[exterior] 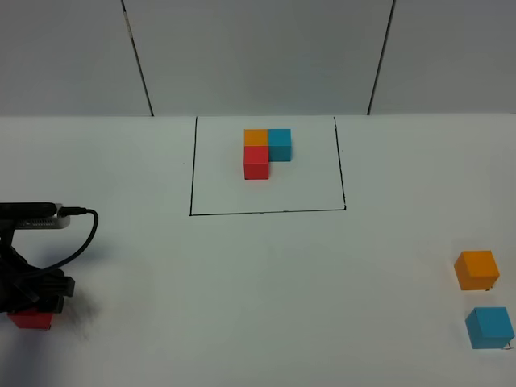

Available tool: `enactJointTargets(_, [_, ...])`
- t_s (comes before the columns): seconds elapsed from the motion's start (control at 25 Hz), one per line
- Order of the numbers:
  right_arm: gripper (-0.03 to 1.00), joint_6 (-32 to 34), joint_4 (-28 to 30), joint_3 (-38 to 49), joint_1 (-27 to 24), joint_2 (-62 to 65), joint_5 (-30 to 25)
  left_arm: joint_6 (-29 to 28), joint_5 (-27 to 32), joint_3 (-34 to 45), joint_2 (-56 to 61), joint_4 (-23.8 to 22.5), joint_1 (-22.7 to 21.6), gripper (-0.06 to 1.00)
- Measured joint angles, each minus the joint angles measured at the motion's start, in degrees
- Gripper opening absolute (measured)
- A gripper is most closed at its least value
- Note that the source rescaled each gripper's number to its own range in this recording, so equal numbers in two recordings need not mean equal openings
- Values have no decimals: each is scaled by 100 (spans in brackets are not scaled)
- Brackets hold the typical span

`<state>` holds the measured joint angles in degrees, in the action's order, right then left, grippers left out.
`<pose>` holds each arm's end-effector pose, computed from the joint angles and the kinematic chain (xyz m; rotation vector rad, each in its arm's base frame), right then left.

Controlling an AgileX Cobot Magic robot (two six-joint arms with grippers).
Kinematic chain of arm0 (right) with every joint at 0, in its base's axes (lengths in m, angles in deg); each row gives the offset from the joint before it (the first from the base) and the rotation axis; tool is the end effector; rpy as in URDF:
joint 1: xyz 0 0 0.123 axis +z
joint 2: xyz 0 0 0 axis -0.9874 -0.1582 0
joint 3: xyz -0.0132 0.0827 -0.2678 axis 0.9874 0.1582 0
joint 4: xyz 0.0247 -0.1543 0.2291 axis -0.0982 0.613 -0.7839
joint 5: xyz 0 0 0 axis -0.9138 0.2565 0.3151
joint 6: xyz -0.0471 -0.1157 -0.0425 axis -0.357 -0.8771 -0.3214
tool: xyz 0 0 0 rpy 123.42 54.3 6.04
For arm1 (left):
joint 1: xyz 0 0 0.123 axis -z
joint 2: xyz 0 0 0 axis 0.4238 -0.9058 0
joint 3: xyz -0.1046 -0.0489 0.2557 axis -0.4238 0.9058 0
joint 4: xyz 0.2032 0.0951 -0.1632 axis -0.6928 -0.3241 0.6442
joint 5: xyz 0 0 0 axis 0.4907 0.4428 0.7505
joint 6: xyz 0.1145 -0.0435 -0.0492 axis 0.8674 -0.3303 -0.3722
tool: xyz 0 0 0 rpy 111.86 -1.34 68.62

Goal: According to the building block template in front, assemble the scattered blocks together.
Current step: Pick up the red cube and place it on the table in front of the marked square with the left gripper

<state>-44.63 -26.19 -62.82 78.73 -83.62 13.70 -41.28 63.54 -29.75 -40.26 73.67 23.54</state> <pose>0.0645 -0.0111 0.2675 0.1478 2.1040 -0.0536 0.3100 0.0126 0.0664 -0.0189 2.8150 0.0556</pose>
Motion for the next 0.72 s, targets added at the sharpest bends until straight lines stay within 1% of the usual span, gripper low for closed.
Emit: enactJointTargets(0.72, [49, -6, 0, 0, 0, 0, 0, 0, 7, 0, -142, 0, 0, 84])
